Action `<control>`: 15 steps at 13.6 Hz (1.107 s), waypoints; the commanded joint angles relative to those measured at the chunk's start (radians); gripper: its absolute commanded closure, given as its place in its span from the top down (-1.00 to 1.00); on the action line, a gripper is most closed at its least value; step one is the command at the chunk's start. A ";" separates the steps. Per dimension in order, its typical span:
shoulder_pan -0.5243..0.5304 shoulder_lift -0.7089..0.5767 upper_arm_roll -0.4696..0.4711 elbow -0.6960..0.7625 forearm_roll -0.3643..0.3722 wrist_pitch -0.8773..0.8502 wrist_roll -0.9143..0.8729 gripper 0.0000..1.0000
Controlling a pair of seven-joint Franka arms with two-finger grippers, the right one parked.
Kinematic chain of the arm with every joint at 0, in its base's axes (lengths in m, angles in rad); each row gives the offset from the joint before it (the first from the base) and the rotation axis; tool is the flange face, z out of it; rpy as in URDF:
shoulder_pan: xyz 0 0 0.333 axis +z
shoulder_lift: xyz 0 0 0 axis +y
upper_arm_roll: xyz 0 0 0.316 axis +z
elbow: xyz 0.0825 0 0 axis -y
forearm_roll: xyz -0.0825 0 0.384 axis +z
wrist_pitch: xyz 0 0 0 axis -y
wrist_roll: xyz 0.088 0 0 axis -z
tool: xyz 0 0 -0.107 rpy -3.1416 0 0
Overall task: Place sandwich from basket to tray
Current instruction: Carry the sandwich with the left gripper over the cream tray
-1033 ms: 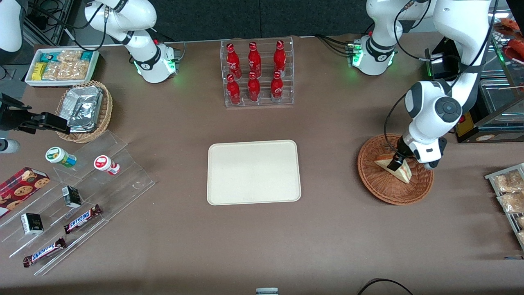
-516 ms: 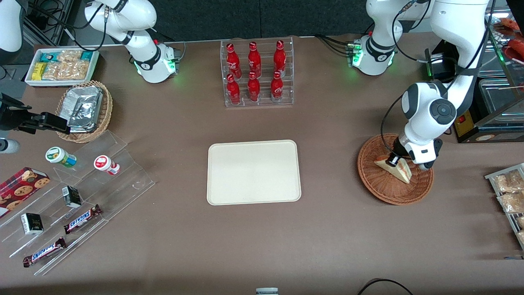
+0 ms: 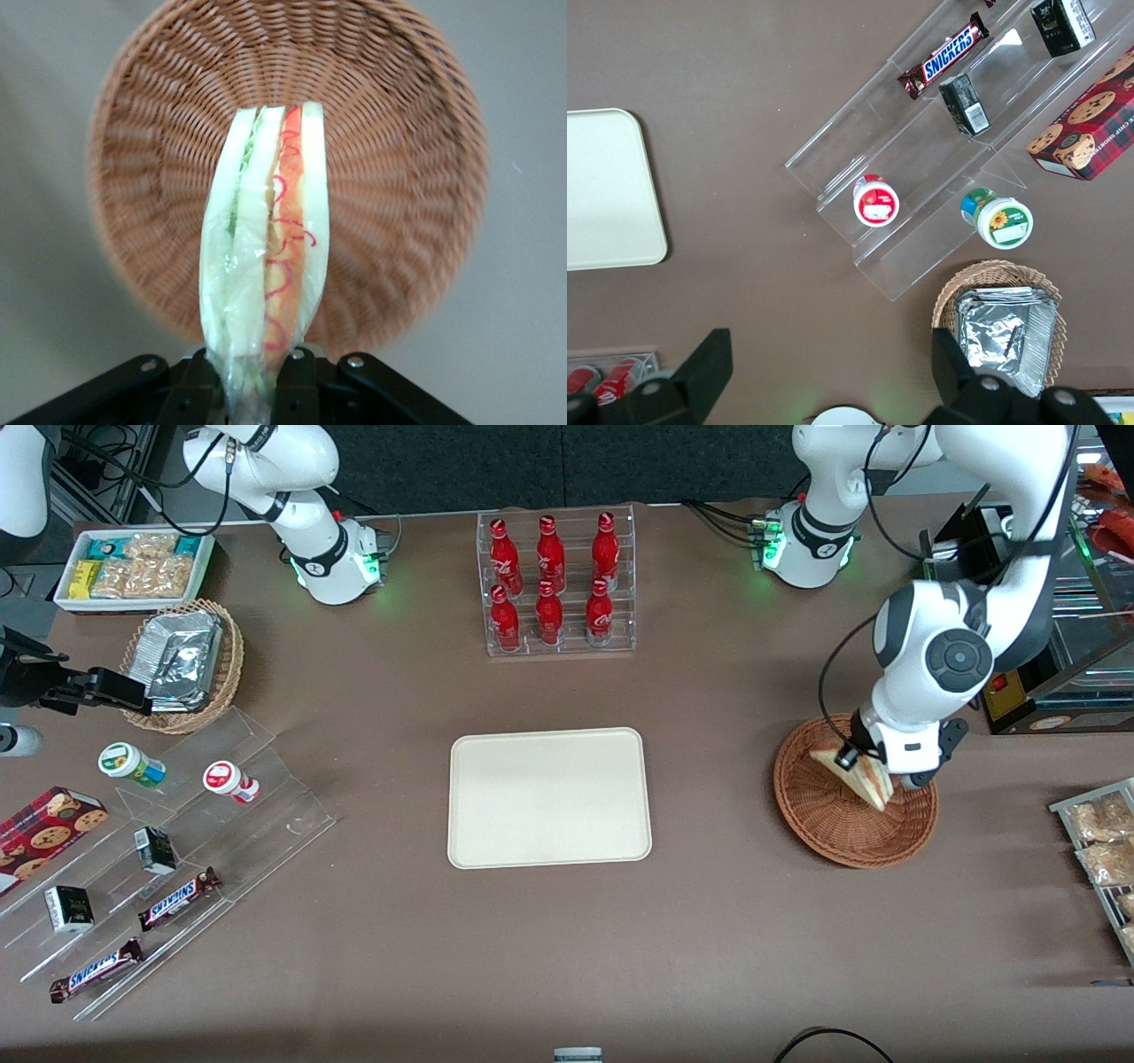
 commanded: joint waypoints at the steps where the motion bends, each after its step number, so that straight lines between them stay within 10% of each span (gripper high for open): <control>1: -0.059 0.057 -0.056 0.267 0.010 -0.260 -0.002 -1.00; 15: -0.553 0.603 -0.085 0.725 0.025 0.026 -0.067 -1.00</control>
